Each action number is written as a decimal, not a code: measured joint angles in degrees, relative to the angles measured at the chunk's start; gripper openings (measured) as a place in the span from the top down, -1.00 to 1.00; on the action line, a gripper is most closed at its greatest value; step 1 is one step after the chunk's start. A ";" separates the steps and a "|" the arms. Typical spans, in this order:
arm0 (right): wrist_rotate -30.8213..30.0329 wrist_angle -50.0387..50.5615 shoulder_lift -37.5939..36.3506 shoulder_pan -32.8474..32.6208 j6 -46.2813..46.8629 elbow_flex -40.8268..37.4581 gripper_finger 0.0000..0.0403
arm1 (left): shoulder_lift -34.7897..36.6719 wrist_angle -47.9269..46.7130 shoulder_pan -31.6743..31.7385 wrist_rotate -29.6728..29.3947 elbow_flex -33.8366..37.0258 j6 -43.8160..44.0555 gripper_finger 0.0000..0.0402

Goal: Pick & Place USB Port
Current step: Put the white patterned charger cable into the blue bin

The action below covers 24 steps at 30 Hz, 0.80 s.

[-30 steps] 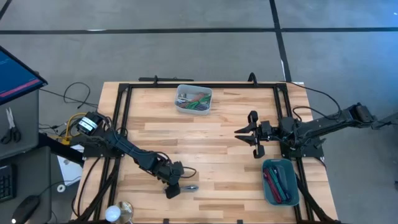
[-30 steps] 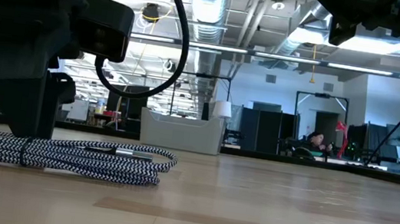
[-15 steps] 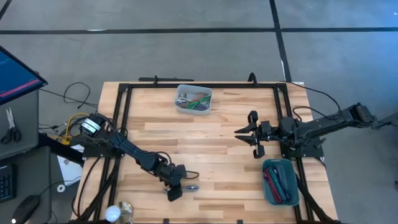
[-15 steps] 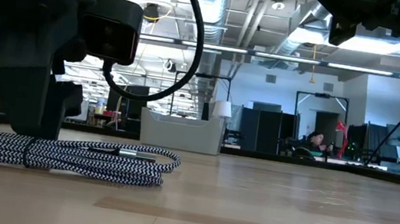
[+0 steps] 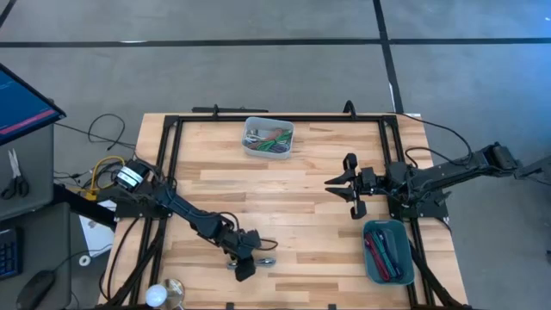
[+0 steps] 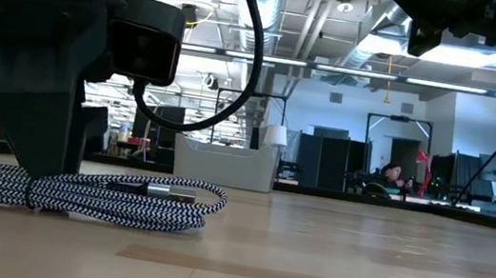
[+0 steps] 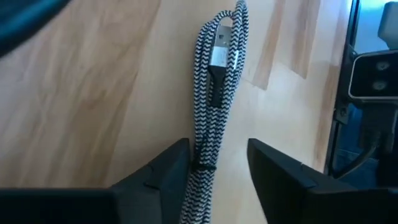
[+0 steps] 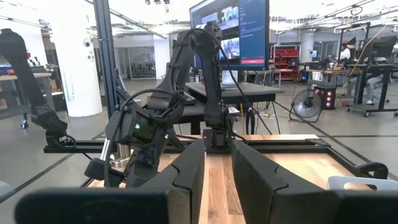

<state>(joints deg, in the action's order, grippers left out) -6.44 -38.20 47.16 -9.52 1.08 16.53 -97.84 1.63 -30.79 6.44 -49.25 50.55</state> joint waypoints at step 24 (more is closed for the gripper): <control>0.00 -0.42 -0.02 0.00 0.00 0.02 0.63 | 4.55 -2.06 5.96 -0.21 0.67 -20.59 0.89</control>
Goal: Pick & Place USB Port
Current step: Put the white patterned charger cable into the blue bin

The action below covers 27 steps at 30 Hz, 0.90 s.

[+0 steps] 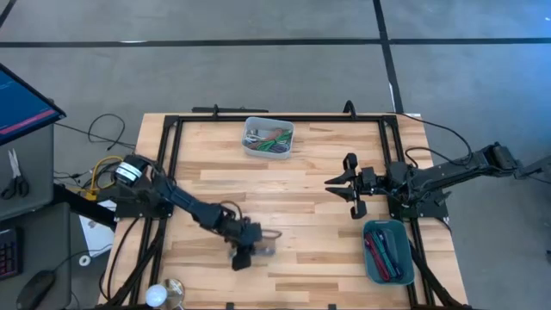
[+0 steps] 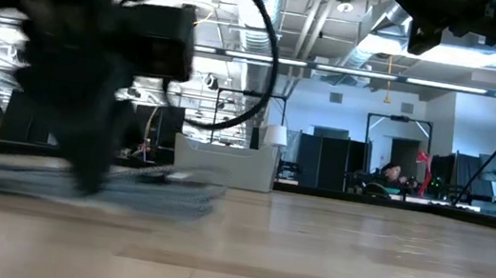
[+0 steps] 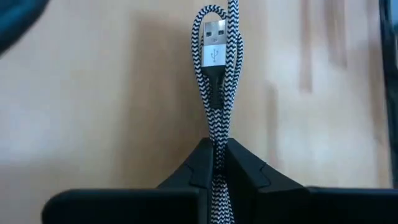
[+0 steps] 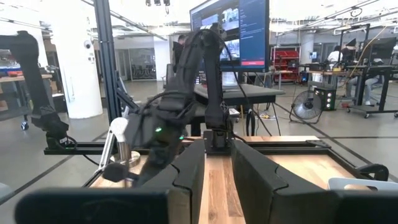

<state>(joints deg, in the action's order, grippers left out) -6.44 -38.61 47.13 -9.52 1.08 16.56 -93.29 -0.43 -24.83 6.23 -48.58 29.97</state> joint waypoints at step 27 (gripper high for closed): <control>-1.01 -2.80 11.40 2.38 2.50 0.18 0.63 | 10.68 16.60 19.75 -4.10 -0.33 -25.10 0.89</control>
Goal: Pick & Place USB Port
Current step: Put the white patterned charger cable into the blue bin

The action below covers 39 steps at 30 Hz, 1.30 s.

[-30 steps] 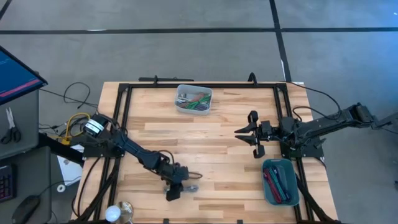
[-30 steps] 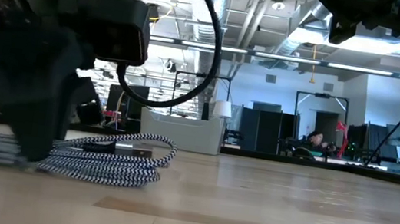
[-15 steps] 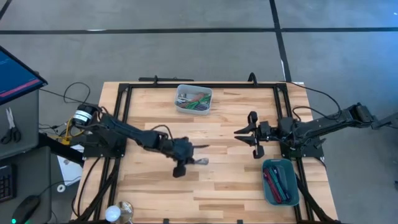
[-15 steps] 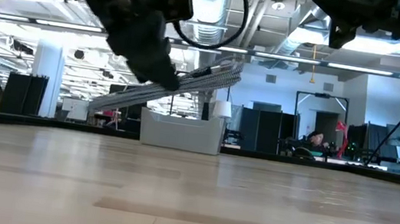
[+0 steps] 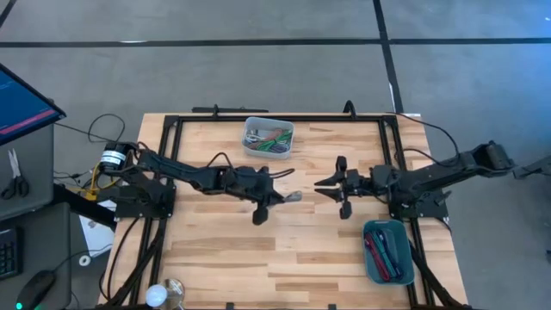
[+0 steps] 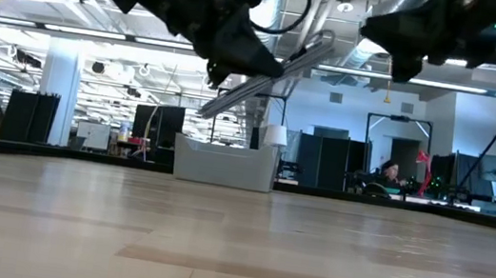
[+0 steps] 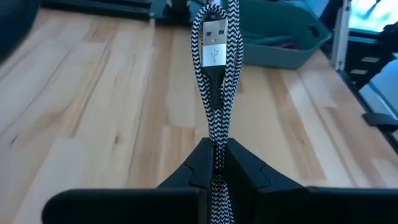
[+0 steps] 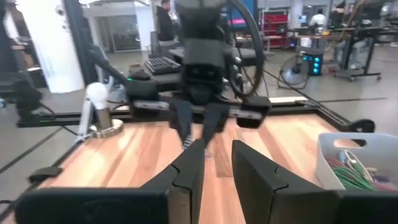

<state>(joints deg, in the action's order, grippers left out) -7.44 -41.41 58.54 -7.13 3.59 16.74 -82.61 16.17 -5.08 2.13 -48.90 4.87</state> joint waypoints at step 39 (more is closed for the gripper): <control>0.07 18.84 13.16 -0.36 3.99 14.88 0.33 | 7.01 -3.52 4.30 -1.04 -0.11 -3.53 0.90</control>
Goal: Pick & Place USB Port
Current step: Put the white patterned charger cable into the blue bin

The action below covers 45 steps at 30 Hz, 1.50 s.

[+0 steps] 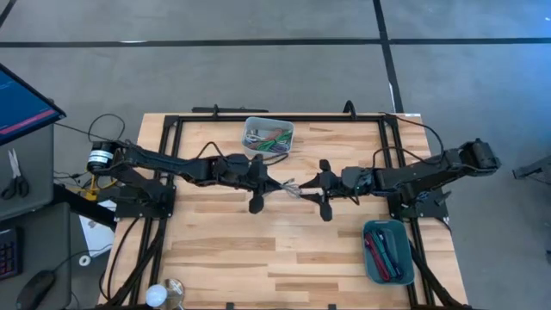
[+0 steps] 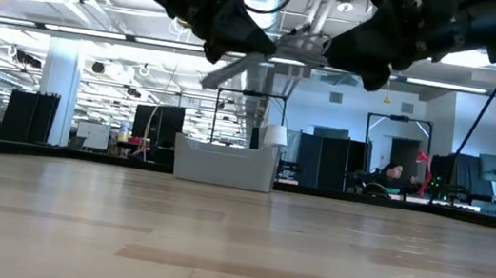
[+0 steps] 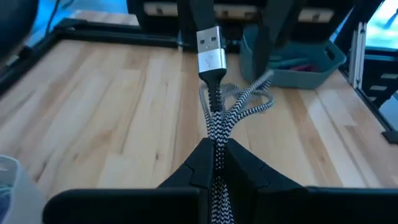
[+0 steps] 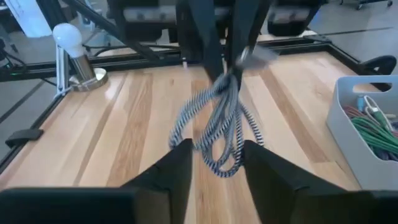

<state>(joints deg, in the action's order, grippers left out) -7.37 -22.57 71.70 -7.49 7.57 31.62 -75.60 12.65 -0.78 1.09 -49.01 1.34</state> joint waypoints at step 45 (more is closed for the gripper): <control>-1.71 -9.78 1.84 2.41 -2.09 -0.04 0.65 | 2.50 -3.77 0.22 -0.03 0.02 -1.07 0.90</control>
<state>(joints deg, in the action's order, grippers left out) -9.08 -32.35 73.54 -5.08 5.49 31.57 -73.10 8.87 -0.56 1.06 -48.99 0.27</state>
